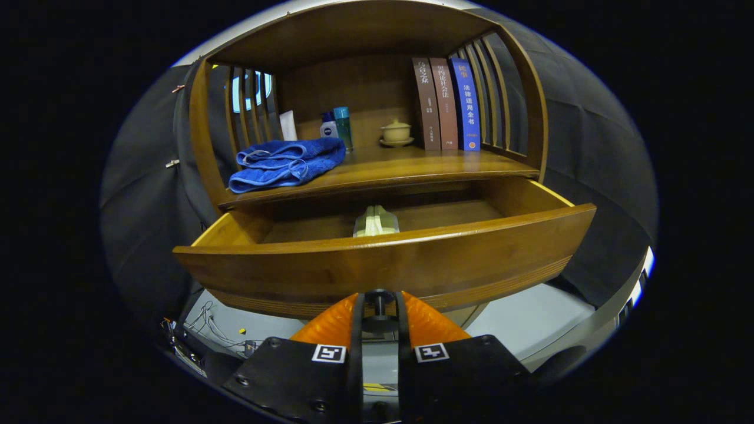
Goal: Pull open the drawer, take out the items inside it, and place them on the countertop above the cabinet.
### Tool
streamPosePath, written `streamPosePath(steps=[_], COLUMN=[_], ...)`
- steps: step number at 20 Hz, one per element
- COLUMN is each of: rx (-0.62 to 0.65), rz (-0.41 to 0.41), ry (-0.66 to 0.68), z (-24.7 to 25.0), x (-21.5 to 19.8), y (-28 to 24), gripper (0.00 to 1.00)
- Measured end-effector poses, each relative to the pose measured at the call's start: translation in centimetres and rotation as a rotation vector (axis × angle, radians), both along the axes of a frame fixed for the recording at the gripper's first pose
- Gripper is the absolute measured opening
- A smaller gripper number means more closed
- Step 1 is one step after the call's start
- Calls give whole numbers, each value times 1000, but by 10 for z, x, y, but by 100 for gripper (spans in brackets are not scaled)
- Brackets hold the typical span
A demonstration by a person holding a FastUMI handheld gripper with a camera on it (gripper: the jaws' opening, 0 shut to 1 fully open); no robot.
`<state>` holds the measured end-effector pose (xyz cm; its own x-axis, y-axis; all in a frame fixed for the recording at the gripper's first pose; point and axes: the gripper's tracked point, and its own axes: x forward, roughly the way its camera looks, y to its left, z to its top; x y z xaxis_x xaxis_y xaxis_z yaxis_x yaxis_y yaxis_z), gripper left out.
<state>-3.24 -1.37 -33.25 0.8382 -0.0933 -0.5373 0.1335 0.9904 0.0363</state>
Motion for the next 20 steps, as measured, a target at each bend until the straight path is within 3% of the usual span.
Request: streamPosePath(steps=[2, 6, 8, 11, 12, 16, 20], rx=[-42, 39, 69, 38, 41, 25, 13], rz=[-14, -30, -30, -7, 0, 19, 27], ry=[-34, 39, 42, 46, 44, -44, -70], z=[13, -18, -27, -24, -18, 44, 85], x=[-14, -36, -23, -25, -25, -12, 23], y=[-5, 2, 2, 6, 9, 19, 14], gripper=[26, 23, 12, 57, 57, 80, 89])
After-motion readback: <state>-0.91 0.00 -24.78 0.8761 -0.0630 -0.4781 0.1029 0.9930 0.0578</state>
